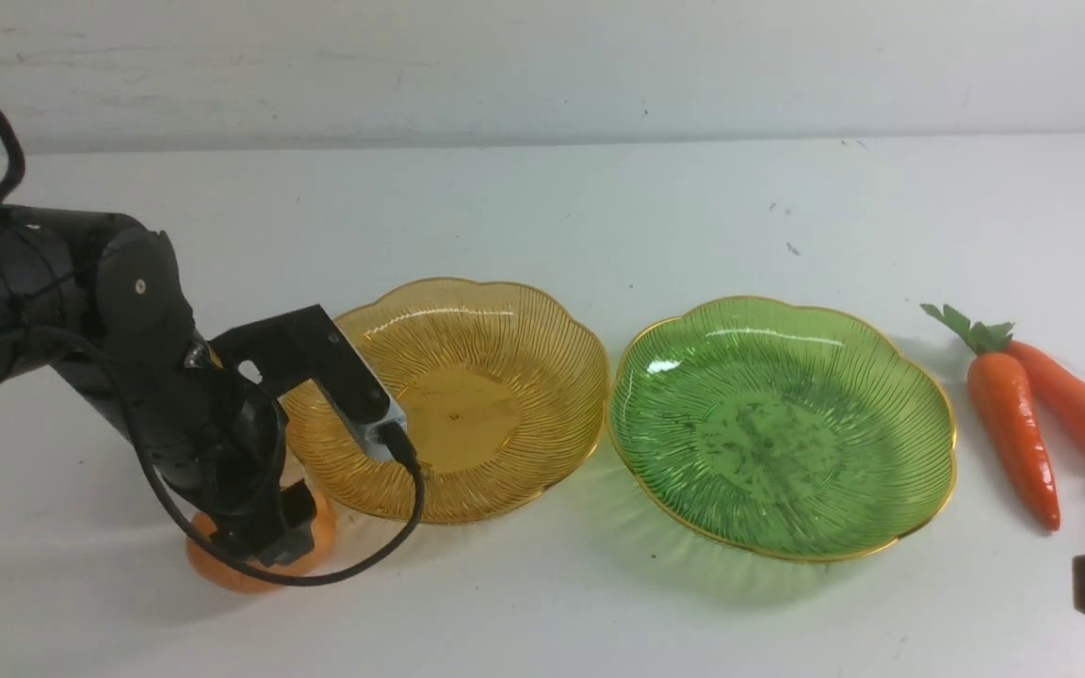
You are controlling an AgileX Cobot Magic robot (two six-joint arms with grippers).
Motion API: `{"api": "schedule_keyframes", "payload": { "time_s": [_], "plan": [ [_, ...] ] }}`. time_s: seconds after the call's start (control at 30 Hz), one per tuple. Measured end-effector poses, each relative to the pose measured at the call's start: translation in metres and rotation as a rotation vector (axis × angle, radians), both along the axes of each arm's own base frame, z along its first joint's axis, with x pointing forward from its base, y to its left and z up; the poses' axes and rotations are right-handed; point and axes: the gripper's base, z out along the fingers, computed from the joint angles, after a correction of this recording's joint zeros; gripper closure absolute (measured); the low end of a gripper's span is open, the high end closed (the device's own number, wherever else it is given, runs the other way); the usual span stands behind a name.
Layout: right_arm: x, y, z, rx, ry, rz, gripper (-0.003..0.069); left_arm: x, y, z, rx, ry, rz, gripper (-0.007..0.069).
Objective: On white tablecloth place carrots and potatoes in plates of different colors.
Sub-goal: 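Put the potatoes from the left side into the left plate with the left gripper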
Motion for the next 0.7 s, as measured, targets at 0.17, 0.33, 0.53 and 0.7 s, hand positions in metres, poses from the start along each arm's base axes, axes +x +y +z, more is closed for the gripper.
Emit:
{"api": "schedule_keyframes", "payload": {
  "time_s": [0.17, 0.33, 0.53, 0.7],
  "plan": [
    [0.000, 0.000, 0.000, 0.000, 0.000, 0.000, 0.0674, 0.003, -0.001, -0.001, -0.003, 0.006, 0.027, 0.0085],
    [0.000, 0.000, 0.000, 0.000, 0.000, 0.000, 0.0674, 0.001, 0.000, 0.000, -0.005, 0.042, 0.110, 0.0188],
    [0.000, 0.000, 0.000, 0.000, 0.000, 0.000, 0.0674, -0.015, 0.002, 0.013, 0.014, 0.181, 0.294, 0.0202],
    [0.000, 0.000, 0.000, 0.002, -0.001, 0.000, 0.0674, -0.022, -0.003, 0.044, -0.039, 0.124, 0.356, 0.0203]
  ]
}}
